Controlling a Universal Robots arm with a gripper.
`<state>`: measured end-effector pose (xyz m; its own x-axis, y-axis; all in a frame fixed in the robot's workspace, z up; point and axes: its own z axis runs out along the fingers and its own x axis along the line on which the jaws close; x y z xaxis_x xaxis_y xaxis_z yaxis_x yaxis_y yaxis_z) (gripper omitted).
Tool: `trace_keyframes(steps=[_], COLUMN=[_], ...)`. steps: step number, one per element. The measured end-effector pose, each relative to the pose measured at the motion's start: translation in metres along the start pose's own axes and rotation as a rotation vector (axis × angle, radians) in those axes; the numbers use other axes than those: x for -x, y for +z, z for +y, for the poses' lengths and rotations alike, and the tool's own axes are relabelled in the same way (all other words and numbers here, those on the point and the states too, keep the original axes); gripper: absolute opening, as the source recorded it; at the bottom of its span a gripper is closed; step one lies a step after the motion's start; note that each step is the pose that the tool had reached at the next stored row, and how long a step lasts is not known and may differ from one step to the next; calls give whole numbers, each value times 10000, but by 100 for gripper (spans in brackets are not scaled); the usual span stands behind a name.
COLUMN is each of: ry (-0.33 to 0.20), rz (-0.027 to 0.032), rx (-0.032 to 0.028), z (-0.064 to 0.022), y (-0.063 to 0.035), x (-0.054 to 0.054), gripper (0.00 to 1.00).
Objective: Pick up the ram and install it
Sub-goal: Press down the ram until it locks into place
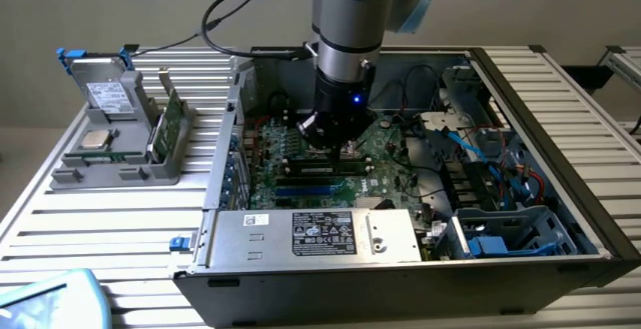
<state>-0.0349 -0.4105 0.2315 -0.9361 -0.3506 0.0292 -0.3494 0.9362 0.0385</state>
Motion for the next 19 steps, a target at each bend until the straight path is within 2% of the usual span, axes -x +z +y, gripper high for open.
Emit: trace_keyframes(steps=[19], ry=[2830], rz=[-109], rx=[82], z=[0], y=[0], x=[0], gripper=[11])
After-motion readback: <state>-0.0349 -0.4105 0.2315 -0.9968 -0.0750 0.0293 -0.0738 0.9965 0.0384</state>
